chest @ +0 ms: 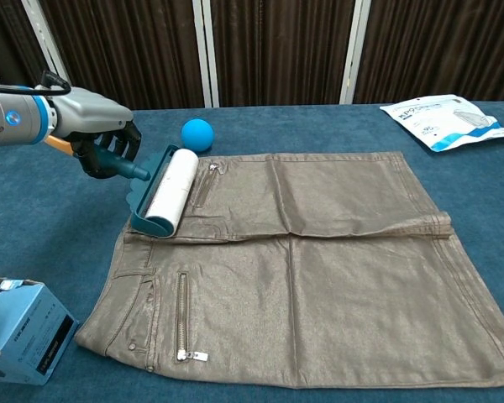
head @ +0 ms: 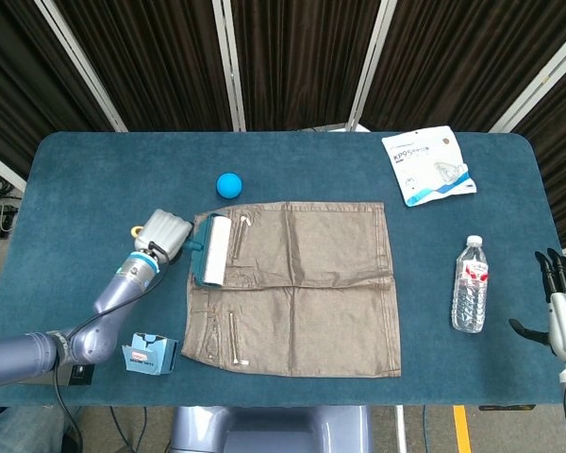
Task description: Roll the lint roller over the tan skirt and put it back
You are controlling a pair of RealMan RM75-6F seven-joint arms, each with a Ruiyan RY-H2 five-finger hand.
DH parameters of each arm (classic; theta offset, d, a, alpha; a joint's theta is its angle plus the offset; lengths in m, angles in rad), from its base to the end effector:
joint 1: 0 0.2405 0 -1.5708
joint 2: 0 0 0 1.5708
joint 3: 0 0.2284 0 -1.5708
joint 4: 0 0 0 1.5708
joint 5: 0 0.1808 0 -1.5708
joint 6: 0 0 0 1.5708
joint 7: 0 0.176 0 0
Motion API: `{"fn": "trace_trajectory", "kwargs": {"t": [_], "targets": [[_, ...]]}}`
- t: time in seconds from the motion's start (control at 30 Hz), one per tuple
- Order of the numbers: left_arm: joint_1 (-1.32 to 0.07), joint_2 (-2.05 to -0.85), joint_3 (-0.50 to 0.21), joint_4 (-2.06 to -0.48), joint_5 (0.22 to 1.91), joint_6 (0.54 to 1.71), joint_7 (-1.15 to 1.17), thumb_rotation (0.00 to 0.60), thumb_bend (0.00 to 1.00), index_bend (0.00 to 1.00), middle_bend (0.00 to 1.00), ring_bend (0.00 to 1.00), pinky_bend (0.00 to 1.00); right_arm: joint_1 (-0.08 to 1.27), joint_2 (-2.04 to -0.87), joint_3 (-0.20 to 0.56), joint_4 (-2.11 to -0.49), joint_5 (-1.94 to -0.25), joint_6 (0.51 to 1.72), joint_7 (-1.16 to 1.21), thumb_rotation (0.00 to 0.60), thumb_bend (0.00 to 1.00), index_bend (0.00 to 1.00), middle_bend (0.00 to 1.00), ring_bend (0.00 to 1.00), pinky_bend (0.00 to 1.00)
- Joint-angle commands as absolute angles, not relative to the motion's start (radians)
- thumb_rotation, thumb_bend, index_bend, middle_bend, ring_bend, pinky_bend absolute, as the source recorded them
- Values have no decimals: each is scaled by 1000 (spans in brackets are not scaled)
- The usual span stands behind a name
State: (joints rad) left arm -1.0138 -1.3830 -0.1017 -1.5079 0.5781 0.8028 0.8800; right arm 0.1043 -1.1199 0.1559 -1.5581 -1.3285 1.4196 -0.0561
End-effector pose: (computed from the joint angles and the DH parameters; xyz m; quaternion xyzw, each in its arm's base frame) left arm -0.1279 0.3924 0.0243 -0.8169 -0.2705 -0.1563 0.4848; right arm -0.3006 -0.2315 0.1991 0.5491 -0.3807 0.3527 0.6551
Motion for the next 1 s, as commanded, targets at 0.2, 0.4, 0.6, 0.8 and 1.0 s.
{"fn": "trace_trajectory", "kwargs": {"t": [0.2,0.4,0.6,0.8,1.0], "targets": [[-1098,-1433,-79,-1525,504,862,961,600,798,673,486,431,513,104,-1108,161,-1558,-1322,1415,-29,600,0,0,0,0,0],[-1162,-1481,-80,-1538,440,894,1024,600,797,673,486,431,513,102,-1102,162,-1557,-1320,1416,-15,600,0,0,0,0,0],[-1245,-1564,-90,-1535,354,927,1095,600,797,673,485,431,513,99,-1097,164,-1557,-1316,1418,-4,600,0,0,0,0,0],[-1305,-1620,-106,-1529,301,951,1137,600,798,675,485,431,513,98,-1094,166,-1554,-1310,1417,4,600,0,0,0,0,0],[-1365,-1668,-130,-1523,265,967,1175,600,797,675,486,431,513,98,-1092,169,-1550,-1303,1416,14,600,0,0,0,0,0]]}}
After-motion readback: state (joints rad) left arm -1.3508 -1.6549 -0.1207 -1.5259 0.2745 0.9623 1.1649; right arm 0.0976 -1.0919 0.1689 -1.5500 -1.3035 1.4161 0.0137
